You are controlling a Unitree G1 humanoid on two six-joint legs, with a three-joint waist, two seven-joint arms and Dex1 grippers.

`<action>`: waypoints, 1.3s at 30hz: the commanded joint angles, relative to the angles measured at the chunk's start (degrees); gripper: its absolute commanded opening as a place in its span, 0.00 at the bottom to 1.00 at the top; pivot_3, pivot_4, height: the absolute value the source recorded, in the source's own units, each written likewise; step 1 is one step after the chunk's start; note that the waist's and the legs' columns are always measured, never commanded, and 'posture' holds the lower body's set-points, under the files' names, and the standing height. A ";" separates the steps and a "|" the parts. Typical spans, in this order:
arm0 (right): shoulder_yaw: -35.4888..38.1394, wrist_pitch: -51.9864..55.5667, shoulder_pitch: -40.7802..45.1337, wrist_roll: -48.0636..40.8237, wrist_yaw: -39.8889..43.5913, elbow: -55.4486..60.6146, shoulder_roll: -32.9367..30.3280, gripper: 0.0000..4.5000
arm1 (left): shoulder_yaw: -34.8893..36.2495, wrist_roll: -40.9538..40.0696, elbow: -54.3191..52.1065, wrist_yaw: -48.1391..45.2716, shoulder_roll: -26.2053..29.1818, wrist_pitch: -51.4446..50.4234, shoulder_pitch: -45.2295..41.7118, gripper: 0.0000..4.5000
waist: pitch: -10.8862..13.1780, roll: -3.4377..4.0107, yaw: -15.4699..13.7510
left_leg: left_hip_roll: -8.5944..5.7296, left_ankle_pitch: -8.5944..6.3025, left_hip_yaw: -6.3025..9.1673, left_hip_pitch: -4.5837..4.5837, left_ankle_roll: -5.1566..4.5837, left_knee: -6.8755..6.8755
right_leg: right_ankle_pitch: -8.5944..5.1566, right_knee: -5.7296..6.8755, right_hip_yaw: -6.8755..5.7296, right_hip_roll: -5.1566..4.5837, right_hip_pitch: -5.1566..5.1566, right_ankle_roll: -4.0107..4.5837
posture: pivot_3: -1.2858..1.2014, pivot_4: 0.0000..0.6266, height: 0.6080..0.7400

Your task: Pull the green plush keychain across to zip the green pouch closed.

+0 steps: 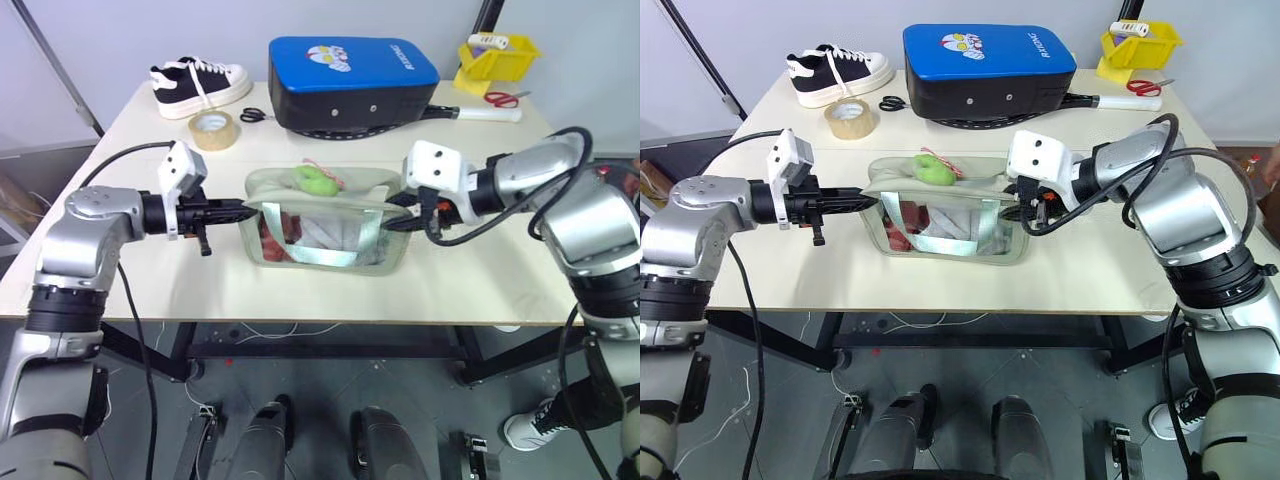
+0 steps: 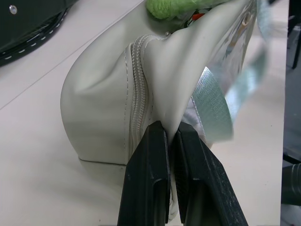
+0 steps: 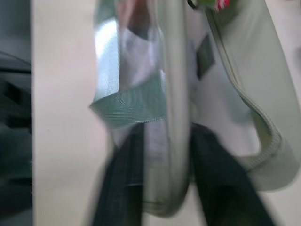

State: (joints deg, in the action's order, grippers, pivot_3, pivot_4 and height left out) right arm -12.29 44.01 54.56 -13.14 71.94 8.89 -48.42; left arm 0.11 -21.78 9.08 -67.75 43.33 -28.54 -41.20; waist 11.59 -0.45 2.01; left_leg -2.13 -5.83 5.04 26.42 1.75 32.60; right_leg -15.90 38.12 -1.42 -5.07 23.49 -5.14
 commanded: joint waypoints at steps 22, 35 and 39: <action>-1.74 8.81 14.55 -2.06 -10.50 -7.78 13.07 0.00 | 0.79 -1.26 -5.09 2.53 -0.18 -2.86 1.72 0.00 | -0.04 -0.02 -0.06 | -0.01 -0.03 0.06 0.04 -0.03 0.19 | 0.05 0.02 -0.06 0.06 -0.03 0.02 | 0.52 0.24 0.88; 4.78 -4.30 1.58 12.03 -20.82 -22.62 -13.10 0.00 | 3.59 -2.75 -5.59 4.81 0.82 -3.86 3.84 0.00 | -0.01 0.03 -0.81 | -0.08 -0.24 -0.21 0.11 -0.15 0.26 | -0.04 -0.17 0.09 -0.19 -0.02 0.18 | 0.52 0.24 0.88; 2.44 -7.45 -5.36 15.36 -22.34 -21.72 -15.00 0.00 | 4.31 -3.82 -7.27 6.06 1.00 -4.92 5.21 0.00 | -0.01 0.04 0.16 | 0.02 -0.25 -0.33 0.08 -0.34 0.24 | -0.03 -0.14 0.27 -0.13 0.07 0.15 | 0.52 0.24 0.88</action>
State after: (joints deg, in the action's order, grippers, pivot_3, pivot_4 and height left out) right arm -11.00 36.33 51.08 -2.95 52.75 -12.16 -59.60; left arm 0.83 -25.90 1.55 -63.27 41.99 -32.39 -37.06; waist 11.58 -0.41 2.18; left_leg -2.09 -6.08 4.70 26.49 1.40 32.84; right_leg -15.93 37.98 -1.15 -5.17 23.54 -4.99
